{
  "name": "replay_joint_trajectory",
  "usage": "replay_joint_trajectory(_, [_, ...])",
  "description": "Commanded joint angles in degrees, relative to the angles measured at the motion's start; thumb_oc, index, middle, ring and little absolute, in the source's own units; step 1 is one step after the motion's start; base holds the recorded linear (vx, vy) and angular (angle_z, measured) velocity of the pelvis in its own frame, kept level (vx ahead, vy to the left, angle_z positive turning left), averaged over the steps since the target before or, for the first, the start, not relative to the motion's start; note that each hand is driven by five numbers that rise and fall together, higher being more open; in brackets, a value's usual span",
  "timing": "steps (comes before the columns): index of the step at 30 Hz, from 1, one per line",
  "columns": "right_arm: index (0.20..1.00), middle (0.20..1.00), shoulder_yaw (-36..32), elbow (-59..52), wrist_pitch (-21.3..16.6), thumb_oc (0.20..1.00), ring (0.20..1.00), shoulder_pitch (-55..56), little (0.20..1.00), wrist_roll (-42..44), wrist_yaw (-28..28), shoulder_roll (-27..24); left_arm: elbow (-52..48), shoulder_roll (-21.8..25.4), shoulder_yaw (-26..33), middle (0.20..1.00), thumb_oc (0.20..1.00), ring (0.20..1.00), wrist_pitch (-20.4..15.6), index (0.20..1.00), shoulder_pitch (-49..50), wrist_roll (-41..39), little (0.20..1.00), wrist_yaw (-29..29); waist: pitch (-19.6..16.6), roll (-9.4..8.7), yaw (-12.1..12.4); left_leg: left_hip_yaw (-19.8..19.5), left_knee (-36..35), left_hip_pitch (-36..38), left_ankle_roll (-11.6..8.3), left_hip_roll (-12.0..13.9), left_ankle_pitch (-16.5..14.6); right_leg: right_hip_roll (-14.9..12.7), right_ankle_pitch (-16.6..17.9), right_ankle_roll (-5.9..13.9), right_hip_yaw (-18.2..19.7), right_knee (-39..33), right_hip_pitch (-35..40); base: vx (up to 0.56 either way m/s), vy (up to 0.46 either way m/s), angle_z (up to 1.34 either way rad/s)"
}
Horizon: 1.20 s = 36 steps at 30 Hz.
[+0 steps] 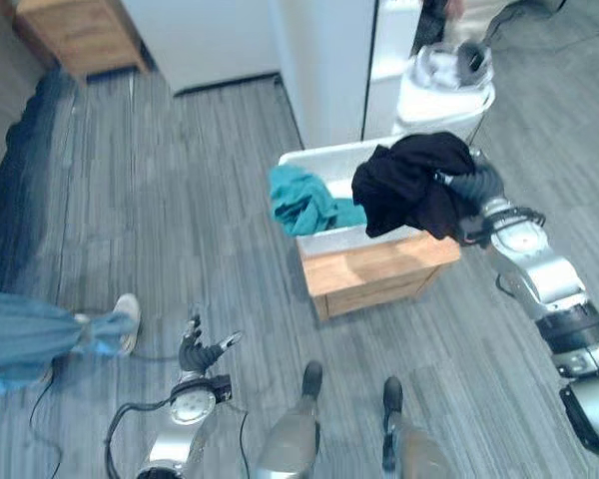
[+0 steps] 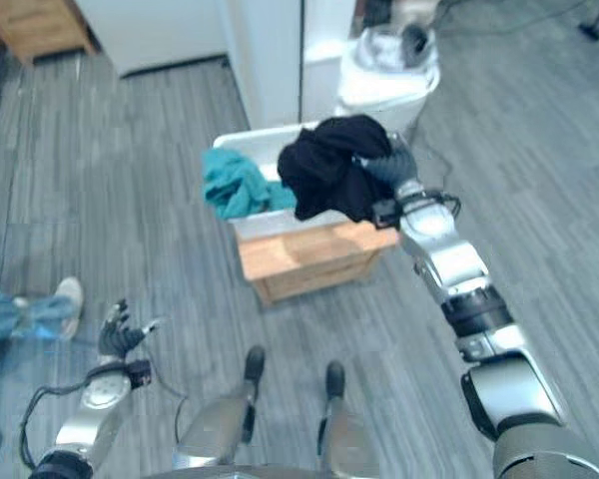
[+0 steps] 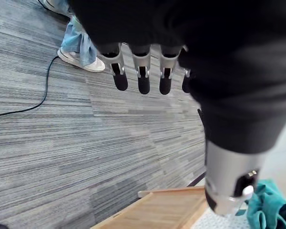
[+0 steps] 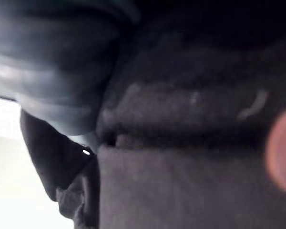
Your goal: Tidy up the quilt and then pick up the clothes from the bed and put them into the laundry hamper.
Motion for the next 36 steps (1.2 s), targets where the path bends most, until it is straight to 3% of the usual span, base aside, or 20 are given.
replay_joint_trajectory(1, [0.2, 0.2, 2.3, -1.2, -2.0, 0.2, 0.2, -9.4, 0.2, -5.9, -1.8, -3.0, -4.9, 3.4, 0.9, 1.0, 1.0, 1.0, -3.1, 1.0, -3.2, -1.5, 1.0, 2.5, 3.3, -1.53, 1.8, -3.2, 6.4, 0.8, -0.45, 0.7, -6.2, -6.4, 0.8, 4.08, 0.9, 3.9, -1.1, -0.15, 0.014, 0.19])
replay_joint_trajectory(6, [0.2, 0.2, 6.8, 6.0, -2.8, 0.2, 0.2, -15.7, 0.2, -10.8, -3.8, -4.6, -11.1, 5.3, 1.4, 1.0, 1.0, 1.0, -4.8, 1.0, -3.1, -2.0, 1.0, 3.9, 7.0, 0.02, 3.6, -3.5, 5.7, -3.7, -0.47, 0.3, -4.4, -7.1, 0.8, 3.95, -1.2, 4.9, -4.8, -0.07, -0.013, 0.37])
replay_joint_trajectory(12, [0.2, 0.2, 8.0, 11.6, -3.8, 0.2, 0.2, -19.2, 0.2, -13.2, -6.7, -4.8, -12.9, 5.9, 1.3, 1.0, 1.0, 1.0, -4.6, 1.0, -2.8, -2.3, 1.0, 2.5, 7.0, 0.82, 4.2, -3.8, 5.6, -7.2, -0.38, 0.2, -3.9, -6.7, 0.2, 3.35, -1.8, 6.1, -8.7, 0.03, 0.0, 0.15])
replay_joint_trajectory(18, [0.2, 0.2, 6.3, 19.1, -10.4, 0.2, 0.2, -24.4, 0.2, -13.4, -11.9, -7.5, -11.5, 6.8, -0.4, 1.0, 1.0, 1.0, -3.6, 1.0, -3.0, -3.2, 1.0, 0.8, 7.0, 0.66, 4.4, -4.1, 4.6, -7.1, -0.76, 1.0, -3.4, -5.8, 0.0, 2.96, -2.4, 5.7, -8.8, 0.06, -0.062, 0.09])
replay_joint_trajectory(20, [0.2, 0.2, 6.1, 19.3, -10.4, 0.2, 0.2, -24.8, 0.2, -13.6, -11.9, -7.9, -11.4, 6.9, -0.4, 1.0, 1.0, 1.0, -3.6, 1.0, -2.8, -3.4, 1.0, 0.6, 7.0, 0.6, 4.4, -4.2, 4.6, -7.0, -0.82, 1.0, -3.5, -5.7, 0.0, 2.95, -2.4, 5.6, -8.8, 0.05, -0.069, 0.01])
replay_joint_trajectory(24, [0.2, 0.2, 6.6, 19.3, -6.0, 0.2, 0.2, -27.5, 0.2, -15.7, -10.7, -10.1, -11.9, 7.0, -0.6, 1.0, 1.0, 1.0, -3.9, 1.0, -2.3, -3.7, 1.0, -0.3, 7.0, -0.05, 4.5, -4.3, 5.0, -7.2, -1.01, 1.3, -3.6, -5.3, -0.1, 2.89, -2.7, 6.1, -9.4, 0.06, -0.105, -0.07])
replay_joint_trajectory(28, [0.2, 0.2, 8.7, 21.9, -1.6, 0.2, 0.2, -27.8, 0.2, -17.9, -5.8, -10.0, -12.1, 6.2, -2.0, 1.0, 1.0, 1.0, -4.3, 1.0, -2.6, -3.1, 1.0, -0.7, 7.0, 0.44, 4.3, -4.6, 4.7, -7.7, -1.4, 1.7, -3.0, -5.1, -0.2, 2.66, -3.2, 6.3, -10.3, 0.02, -0.059, -0.08])
replay_joint_trajectory(29, [1.0, 1.0, 10.4, 23.6, 1.0, 1.0, 1.0, -27.2, 1.0, -19.3, -4.6, -9.2, -12.1, 5.8, -2.8, 1.0, 1.0, 1.0, -4.4, 1.0, -3.0, -2.1, 1.0, -0.7, 7.0, 0.88, 4.3, -4.8, 4.6, -8.0, -1.44, 1.8, -2.8, -4.9, -0.4, 2.37, -3.2, 6.7, -10.7, 0.0, 0.0, 0.0])
replay_joint_trajectory(36, [1.0, 1.0, 13.6, 27.9, 4.7, 1.0, 1.0, -25.5, 1.0, -20.8, -6.4, -5.0, -11.0, 5.0, -4.0, 1.0, 1.0, 1.0, -5.5, 1.0, -5.0, -2.6, 1.0, 2.3, 7.0, 2.15, 4.3, -5.5, 4.1, -8.7, -1.27, 1.6, -2.6, -5.0, -0.6, 1.94, -3.3, 6.5, -11.4, 0.02, -0.034, -0.01])
